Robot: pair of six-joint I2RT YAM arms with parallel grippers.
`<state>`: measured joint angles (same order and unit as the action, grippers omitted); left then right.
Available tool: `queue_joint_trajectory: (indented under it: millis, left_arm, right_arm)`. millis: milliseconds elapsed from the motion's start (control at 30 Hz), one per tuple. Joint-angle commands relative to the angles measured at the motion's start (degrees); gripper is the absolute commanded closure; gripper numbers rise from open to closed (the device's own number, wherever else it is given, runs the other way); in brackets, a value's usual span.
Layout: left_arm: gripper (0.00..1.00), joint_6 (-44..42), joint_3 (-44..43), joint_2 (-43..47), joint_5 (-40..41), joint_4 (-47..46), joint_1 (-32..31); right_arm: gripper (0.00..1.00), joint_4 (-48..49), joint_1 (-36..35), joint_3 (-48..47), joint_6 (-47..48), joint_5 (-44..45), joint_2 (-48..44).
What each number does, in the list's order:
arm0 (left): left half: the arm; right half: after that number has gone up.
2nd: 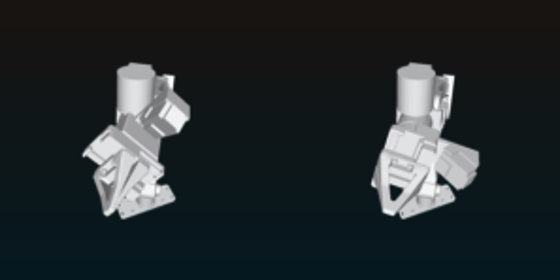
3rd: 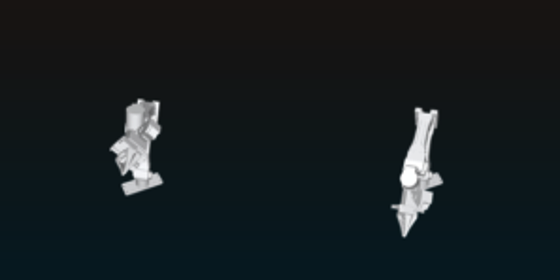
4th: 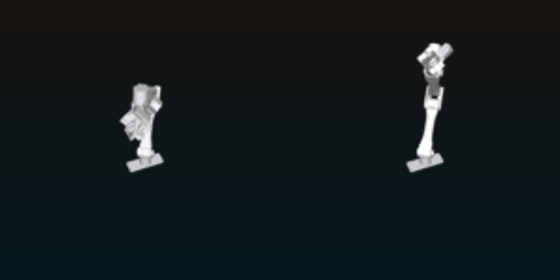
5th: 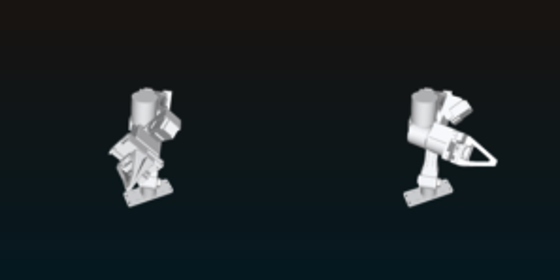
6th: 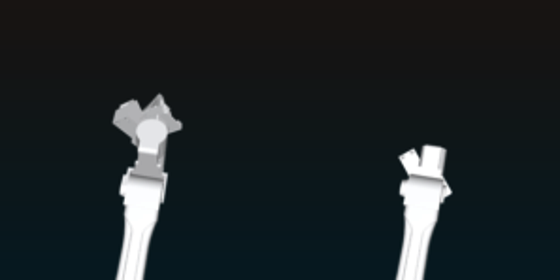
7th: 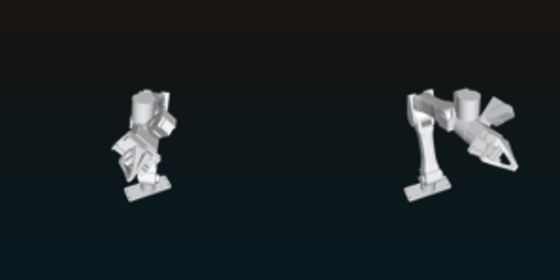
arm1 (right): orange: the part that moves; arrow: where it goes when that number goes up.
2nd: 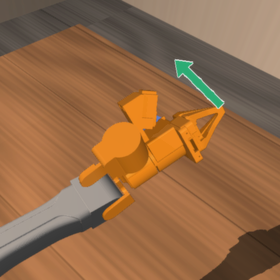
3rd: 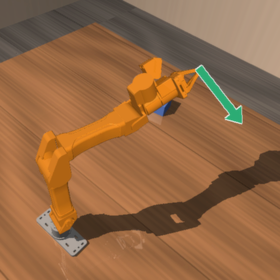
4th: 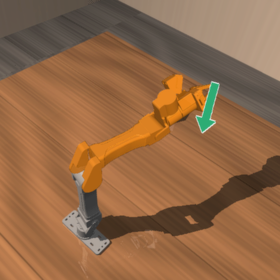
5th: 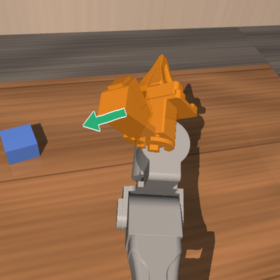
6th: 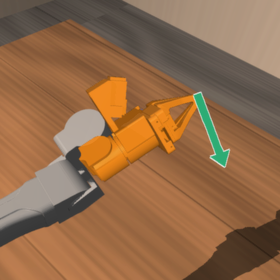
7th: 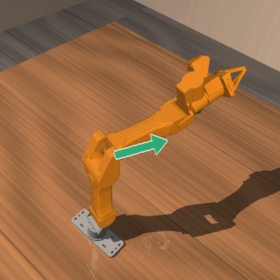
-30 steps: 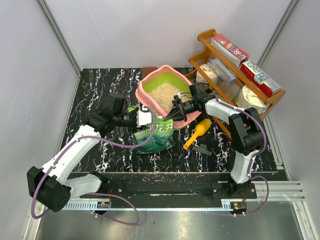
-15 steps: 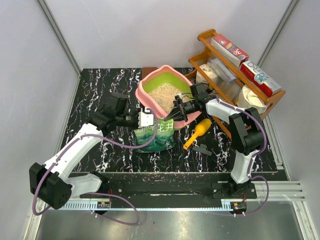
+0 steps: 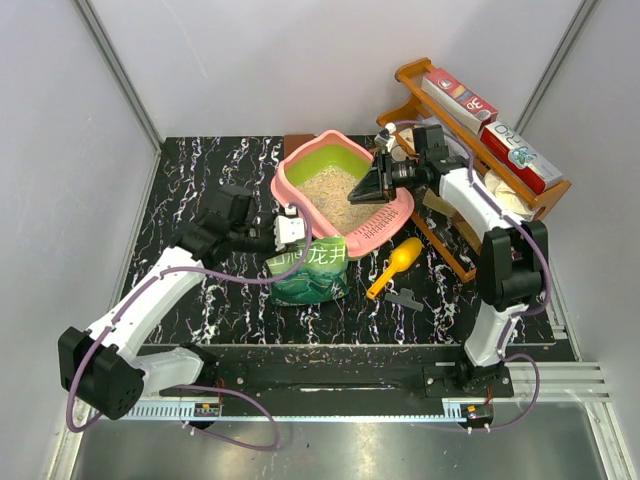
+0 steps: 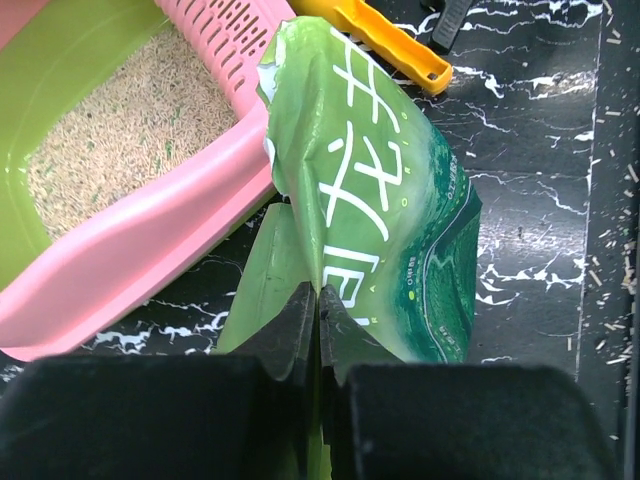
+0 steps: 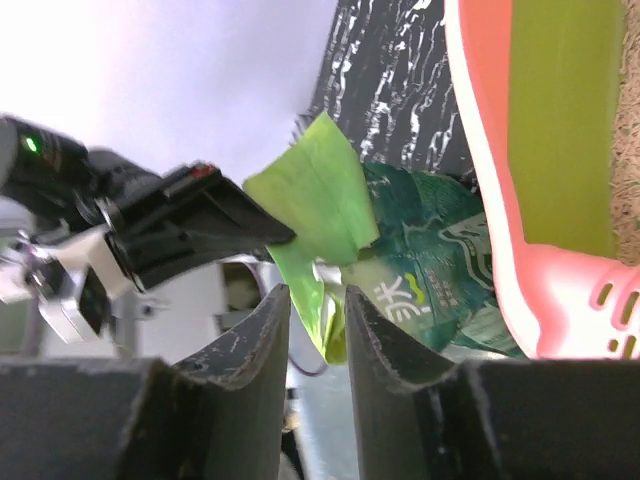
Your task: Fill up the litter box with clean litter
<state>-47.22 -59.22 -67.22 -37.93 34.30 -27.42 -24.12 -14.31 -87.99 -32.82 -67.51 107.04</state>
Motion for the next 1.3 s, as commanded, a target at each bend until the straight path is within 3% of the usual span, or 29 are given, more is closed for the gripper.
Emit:
queue_joint_trajectory:
  millis: [0, 67, 167, 267, 400, 667, 833, 1267]
  left_arm:
    - [1.0, 7.13, 0.51, 1.92, -2.66, -3.27, 2.46]
    - [1.0, 9.07, 1.38, 2.09, -3.46, -4.41, 3.24]
    - [1.0, 11.7, 2.88, 2.79, -4.78, -6.43, 4.04]
    - [1.0, 13.55, 3.76, 3.15, -6.36, -7.58, 4.57]
    - [1.0, 14.7, 4.11, 3.06, -7.33, -8.2, 4.66]
    - [1.0, 15.76, 3.59, 1.92, -8.3, -8.99, 4.92]
    - [1.0, 16.46, 3.24, 1.13, -8.56, -9.17, 5.36]
    - [1.0, 19.8, 3.06, 0.07, -10.23, -10.92, 5.97]
  right_arm:
    - [0.65, -5.76, -2.12, 0.6, 29.92, 5.19, -8.59]
    - [0.61, -5.42, -3.62, 3.59, 45.9, 7.73, -14.54]
    - [0.54, 1.34, -7.66, 12.81, 60.09, 12.91, -22.63]
    - [0.48, 9.95, -11.26, 19.42, 65.06, 16.7, -26.79]
    - [0.45, 15.23, -14.43, 21.8, 69.72, 16.18, -27.59]
    - [0.48, 13.14, -18.3, 21.72, 79.21, 13.89, -25.05]
    - [0.52, 12.69, -18.65, 22.07, 78.96, 11.52, -24.78]
    - [0.48, 10.67, -19.09, 23.47, 79.58, 13.28, -21.88]
